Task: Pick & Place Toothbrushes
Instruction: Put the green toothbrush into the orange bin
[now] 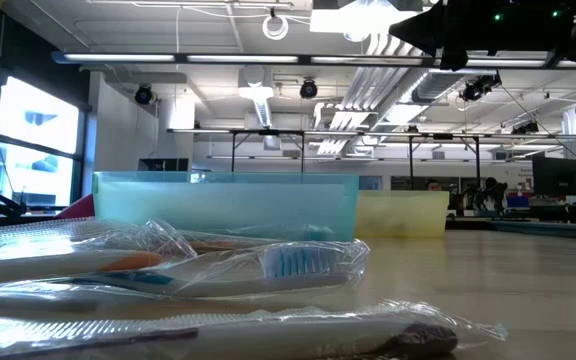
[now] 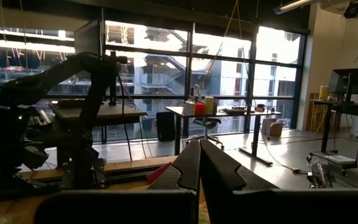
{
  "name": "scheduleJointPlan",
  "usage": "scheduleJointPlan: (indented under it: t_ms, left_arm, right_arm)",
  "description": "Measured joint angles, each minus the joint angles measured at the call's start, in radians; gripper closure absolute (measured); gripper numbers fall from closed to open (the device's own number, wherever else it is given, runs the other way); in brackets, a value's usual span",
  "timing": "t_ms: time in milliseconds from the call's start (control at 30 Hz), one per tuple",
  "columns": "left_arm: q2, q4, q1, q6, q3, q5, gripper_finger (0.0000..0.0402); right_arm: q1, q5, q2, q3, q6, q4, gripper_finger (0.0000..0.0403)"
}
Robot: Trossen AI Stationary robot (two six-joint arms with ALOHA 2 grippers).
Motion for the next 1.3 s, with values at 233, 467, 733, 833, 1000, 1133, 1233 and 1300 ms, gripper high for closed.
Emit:
scheduleJointPlan:
  t_ms: [233, 467, 733, 833, 1000, 1133, 1233, 1300]
  left_arm:
    - [0.044, -0.001, 0.0, -0.021, 0.0, 0.002, 0.0371]
    - [0.094, -0.004, 0.001, -0.139, 0.0, -0.004, 0.0279]
    - [0.148, 0.033, 0.001, -0.145, 0.0, -0.007, 0.0234]
    - [0.174, 0.046, 0.001, -0.145, 0.0, -0.021, 0.0234]
    - [0.212, 0.061, 0.001, -0.145, 0.0, -0.046, 0.0234]
    - [0.229, 0.08, 0.001, -0.139, 0.0, -0.055, 0.0234]
    - [0.244, 0.084, 0.001, -0.139, 0.0, -0.054, 0.0234]
    - [0.259, 0.097, 0.001, -0.139, 0.0, -0.054, 0.0234]
  right_arm:
    - [0.003, 0.0, 0.0, 0.0, 0.022, -0.01, 0.0401]
    - [0.002, 0.0, 0.0, 0.0, 0.045, -0.009, 0.0401]
    - [0.002, 0.0, 0.0, 0.0, 0.045, -0.008, 0.0401]
    - [0.002, 0.0, 0.0, 0.0, 0.045, -0.008, 0.0401]
    - [0.002, 0.0, 0.0, 0.0, 0.045, -0.008, 0.0401]
    - [0.002, 0.0, 0.0, 0.0, 0.045, -0.008, 0.0401]
    - [0.002, 0.0, 0.0, 0.0, 0.045, -0.008, 0.0401]
    - [0.002, 0.0, 0.0, 0.0, 0.045, -0.008, 0.0401]
